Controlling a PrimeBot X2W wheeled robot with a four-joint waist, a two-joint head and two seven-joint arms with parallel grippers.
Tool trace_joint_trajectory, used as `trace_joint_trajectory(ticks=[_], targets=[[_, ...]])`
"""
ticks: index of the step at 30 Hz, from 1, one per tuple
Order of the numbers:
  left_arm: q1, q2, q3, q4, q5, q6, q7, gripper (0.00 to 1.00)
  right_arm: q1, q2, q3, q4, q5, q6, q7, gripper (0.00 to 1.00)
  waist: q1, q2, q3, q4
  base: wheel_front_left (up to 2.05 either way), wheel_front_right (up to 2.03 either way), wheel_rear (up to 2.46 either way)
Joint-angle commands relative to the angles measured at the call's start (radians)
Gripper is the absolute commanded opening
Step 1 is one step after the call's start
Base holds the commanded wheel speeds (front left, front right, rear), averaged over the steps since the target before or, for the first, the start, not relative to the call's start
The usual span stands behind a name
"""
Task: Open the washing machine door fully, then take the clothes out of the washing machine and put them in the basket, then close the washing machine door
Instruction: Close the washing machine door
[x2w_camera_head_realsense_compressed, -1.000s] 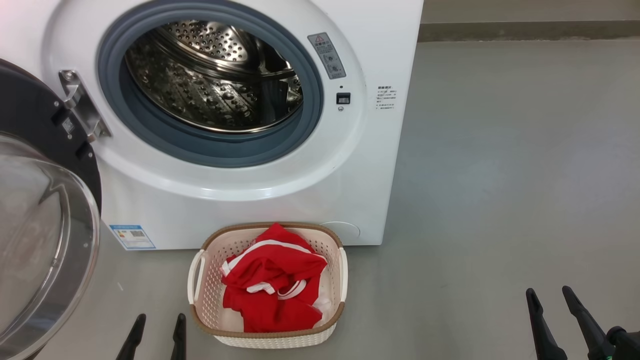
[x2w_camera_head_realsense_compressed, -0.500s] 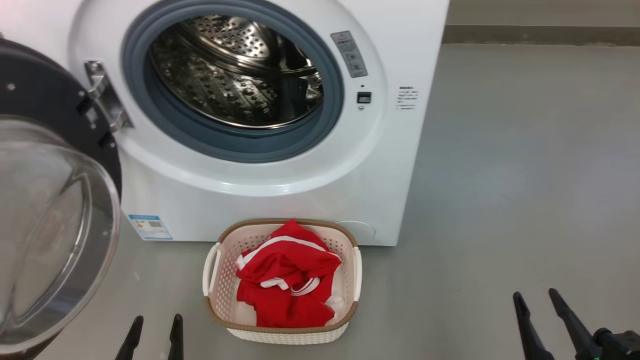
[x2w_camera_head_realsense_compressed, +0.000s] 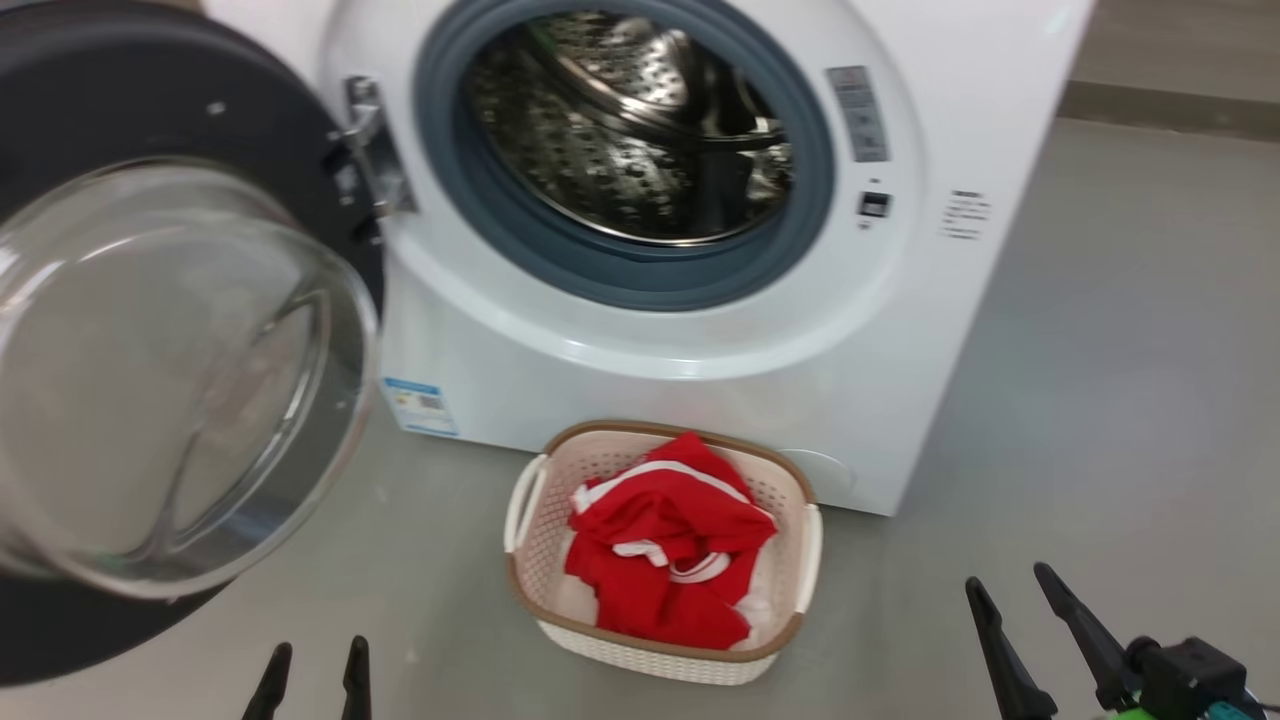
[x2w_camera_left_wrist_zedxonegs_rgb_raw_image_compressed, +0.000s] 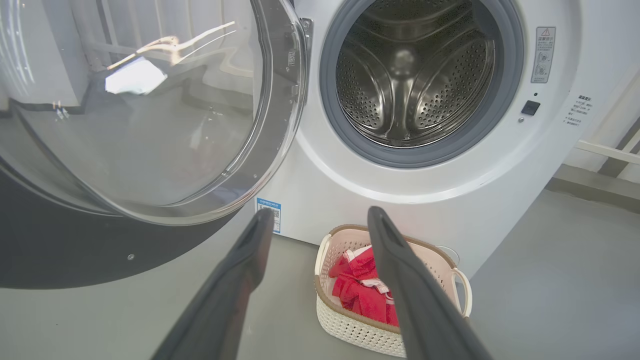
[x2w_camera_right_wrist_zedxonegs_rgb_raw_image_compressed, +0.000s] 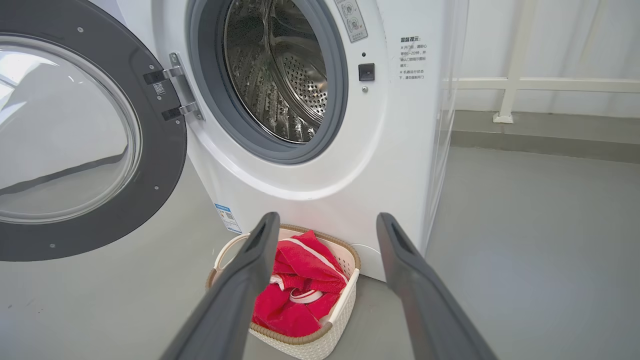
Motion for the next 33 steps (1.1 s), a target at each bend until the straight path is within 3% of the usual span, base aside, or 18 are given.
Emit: trace_joint_trajectory(ticks=[1, 16, 26, 33], targets=[[-0.019, 0.010, 0.028, -0.015, -0.009, 0.005, -0.005, 1.00, -0.050, -0.026, 0.029, -0.019, -0.011, 0.005, -0.006, 1.00, 0.0000, -0.0001, -0.005, 0.073, 0.00, 0.00, 0.00], [-0.001, 0.010, -0.006, -0.015, -0.052, 0.062, -0.005, 1.00, -0.121, -0.048, 0.133, 0.017, 0.006, 0.005, -0.006, 1.00, 0.0000, -0.0001, -0.009, 0.260, 0.00, 0.00, 0.00], [0.032, 0.010, -0.011, -0.076, -0.122, 0.125, -0.005, 1.00, -0.204, -0.075, 0.212, 0.044, 0.023, 0.005, -0.006, 1.00, 0.0000, -0.0001, 0.031, 0.286, 0.00, 0.00, 0.00], [0.038, 0.010, -0.019, -0.097, -0.140, 0.142, -0.005, 1.00, -0.225, -0.085, 0.231, 0.052, 0.034, 0.005, -0.006, 1.00, 0.0000, -0.0001, 0.039, 0.288, 0.00, 0.00, 0.00]])
